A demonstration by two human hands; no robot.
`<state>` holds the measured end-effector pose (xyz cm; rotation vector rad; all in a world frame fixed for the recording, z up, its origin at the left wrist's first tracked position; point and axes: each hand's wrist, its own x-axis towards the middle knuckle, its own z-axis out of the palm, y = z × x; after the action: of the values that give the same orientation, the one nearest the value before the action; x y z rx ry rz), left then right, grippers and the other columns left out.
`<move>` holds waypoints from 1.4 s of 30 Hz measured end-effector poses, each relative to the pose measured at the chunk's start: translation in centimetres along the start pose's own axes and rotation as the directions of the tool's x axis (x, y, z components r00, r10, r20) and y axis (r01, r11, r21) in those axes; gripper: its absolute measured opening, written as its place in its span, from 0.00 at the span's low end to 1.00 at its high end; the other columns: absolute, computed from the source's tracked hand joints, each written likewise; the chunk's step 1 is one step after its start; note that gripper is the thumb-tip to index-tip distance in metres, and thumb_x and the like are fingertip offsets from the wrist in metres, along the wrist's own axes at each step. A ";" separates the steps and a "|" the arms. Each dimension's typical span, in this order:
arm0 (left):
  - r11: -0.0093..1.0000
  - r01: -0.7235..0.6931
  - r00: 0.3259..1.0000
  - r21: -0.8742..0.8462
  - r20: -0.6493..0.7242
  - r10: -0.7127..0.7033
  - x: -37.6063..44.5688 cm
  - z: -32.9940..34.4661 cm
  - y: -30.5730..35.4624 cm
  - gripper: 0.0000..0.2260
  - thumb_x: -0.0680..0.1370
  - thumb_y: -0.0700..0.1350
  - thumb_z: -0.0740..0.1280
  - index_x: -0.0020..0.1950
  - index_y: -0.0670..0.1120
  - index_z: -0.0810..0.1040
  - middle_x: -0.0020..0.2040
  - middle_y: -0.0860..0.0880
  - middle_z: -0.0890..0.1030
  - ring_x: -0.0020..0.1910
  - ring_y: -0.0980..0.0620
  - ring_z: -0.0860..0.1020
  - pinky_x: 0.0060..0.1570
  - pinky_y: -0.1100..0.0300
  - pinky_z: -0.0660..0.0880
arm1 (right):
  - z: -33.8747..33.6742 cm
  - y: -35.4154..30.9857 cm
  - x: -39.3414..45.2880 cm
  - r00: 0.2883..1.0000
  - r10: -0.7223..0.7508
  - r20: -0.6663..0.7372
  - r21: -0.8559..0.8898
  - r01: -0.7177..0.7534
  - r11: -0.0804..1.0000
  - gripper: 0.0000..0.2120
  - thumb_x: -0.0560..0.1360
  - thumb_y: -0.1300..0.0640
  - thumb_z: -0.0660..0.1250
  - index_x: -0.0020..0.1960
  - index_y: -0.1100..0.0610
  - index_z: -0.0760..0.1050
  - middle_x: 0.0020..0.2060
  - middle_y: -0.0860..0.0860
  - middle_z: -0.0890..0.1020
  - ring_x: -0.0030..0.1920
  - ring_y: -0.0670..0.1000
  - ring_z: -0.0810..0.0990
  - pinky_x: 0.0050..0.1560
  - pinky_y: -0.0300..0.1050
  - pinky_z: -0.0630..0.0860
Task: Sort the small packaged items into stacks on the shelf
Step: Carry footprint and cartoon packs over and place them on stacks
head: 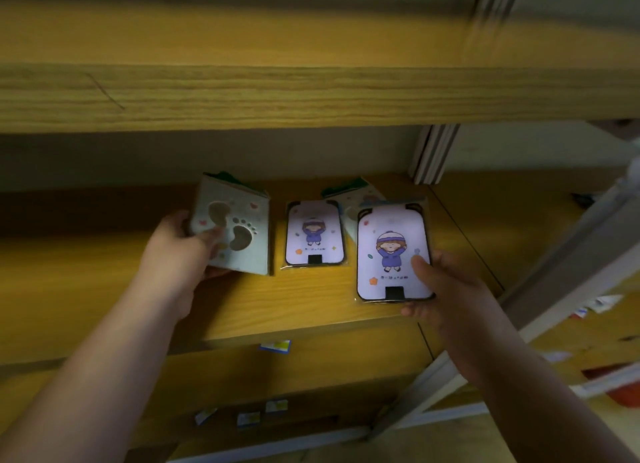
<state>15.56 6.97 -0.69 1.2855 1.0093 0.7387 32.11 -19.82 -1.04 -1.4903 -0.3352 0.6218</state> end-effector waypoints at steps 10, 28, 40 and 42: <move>0.973 0.059 0.994 -0.224 0.101 -0.037 -9.3 2.5 0.5 0.16 0.77 0.37 0.70 0.62 0.45 0.73 0.50 0.43 0.87 0.44 0.45 0.87 0.31 0.55 0.82 | -2.4 -1.1 -1.3 0.999 -0.038 -0.011 0.081 0.038 0.996 0.03 0.80 0.59 0.64 0.51 0.53 0.77 0.37 0.46 0.87 0.36 0.49 0.86 0.27 0.43 0.80; 0.959 -0.037 0.999 -0.281 -0.008 0.036 -31.4 13.4 -2.7 0.05 0.77 0.37 0.68 0.51 0.45 0.79 0.46 0.40 0.87 0.43 0.42 0.86 0.31 0.54 0.81 | -21.1 -3.2 -12.4 0.892 -0.087 0.444 0.079 0.058 0.995 0.09 0.79 0.54 0.64 0.49 0.44 0.82 0.50 0.51 0.87 0.51 0.52 0.86 0.43 0.45 0.83; 0.977 0.048 0.966 -0.207 0.259 0.007 -38.6 28.3 -2.1 0.13 0.73 0.40 0.71 0.57 0.45 0.80 0.48 0.41 0.87 0.43 0.44 0.86 0.33 0.54 0.80 | -36.3 -5.5 -12.6 0.994 -0.043 0.102 0.300 0.011 0.954 0.22 0.69 0.51 0.69 0.60 0.59 0.76 0.49 0.60 0.86 0.45 0.59 0.86 0.31 0.46 0.80; 0.980 0.077 0.957 -0.185 0.288 -0.021 -38.1 31.2 -2.5 0.11 0.76 0.39 0.69 0.57 0.45 0.79 0.47 0.42 0.87 0.40 0.46 0.86 0.29 0.58 0.79 | -38.6 -5.4 -11.7 0.999 -0.033 0.020 0.282 0.026 0.959 0.26 0.66 0.48 0.70 0.59 0.60 0.76 0.47 0.60 0.86 0.41 0.57 0.86 0.29 0.45 0.79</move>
<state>28.22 -40.45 3.62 1.1535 0.7144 0.5781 45.73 -57.95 3.27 -1.2029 -0.2747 0.6359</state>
